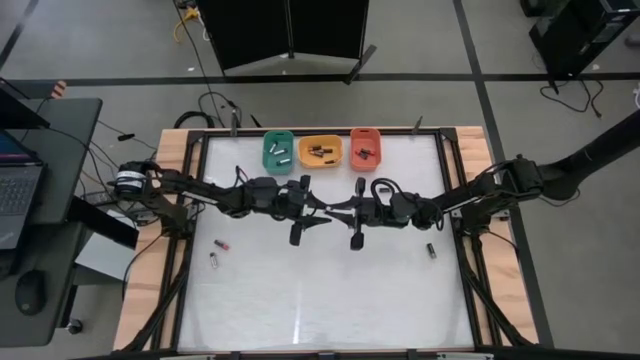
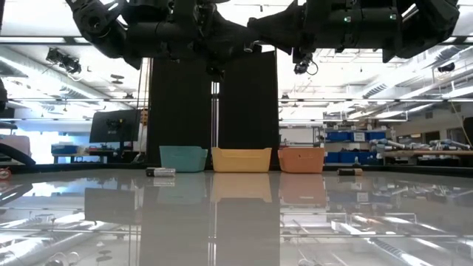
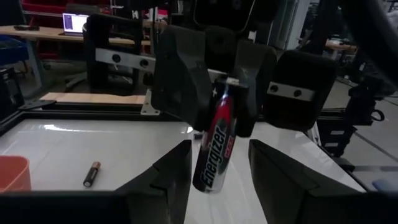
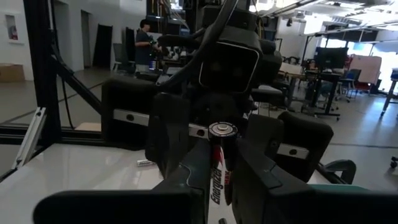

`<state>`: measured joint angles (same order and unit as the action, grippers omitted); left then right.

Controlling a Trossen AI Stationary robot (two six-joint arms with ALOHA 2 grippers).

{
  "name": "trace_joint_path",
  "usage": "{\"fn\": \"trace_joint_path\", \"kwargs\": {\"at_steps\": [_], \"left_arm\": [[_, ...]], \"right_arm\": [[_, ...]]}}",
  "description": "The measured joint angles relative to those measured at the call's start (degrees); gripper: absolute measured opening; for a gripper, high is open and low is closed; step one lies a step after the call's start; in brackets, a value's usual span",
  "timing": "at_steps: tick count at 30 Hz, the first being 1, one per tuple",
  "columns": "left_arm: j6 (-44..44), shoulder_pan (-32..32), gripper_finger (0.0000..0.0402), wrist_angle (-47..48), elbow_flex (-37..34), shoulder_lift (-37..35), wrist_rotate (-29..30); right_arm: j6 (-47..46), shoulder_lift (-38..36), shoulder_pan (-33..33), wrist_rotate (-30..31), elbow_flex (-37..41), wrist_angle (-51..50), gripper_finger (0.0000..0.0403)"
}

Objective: Sort batteries
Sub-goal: Put the silver battery into the green bin

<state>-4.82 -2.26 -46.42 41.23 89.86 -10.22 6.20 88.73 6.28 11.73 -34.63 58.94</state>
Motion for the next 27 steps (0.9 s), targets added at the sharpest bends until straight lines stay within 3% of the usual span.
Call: {"fn": "trace_joint_path", "kwargs": {"at_steps": [5,10,14,21,27], "left_arm": [[0.0,0.0,0.0129,0.0,0.0,0.0,0.0],[2.1,0.0,0.0058,-0.6,0.0,0.0,0.2],[3.4,0.0,0.0056,-1.5,-0.1,0.0,1.7],[4.3,-0.8,0.0056,2.2,1.5,-1.1,2.9],[6.3,-1.7,0.0056,9.3,4.7,-1.8,2.5]], "right_arm": [[0.0,0.0,0.0,0.0,0.0,0.0,0.0056],[-0.6,0.0,0.0,0.0,0.0,0.2,0.0056],[-0.5,-0.1,0.0,0.0,0.0,0.2,0.0057],[-1.7,-1.7,0.0,6.7,0.0,-1.8,0.0148],[-1.2,-6.8,0.0,8.3,0.0,-4.3,0.0206]]}}
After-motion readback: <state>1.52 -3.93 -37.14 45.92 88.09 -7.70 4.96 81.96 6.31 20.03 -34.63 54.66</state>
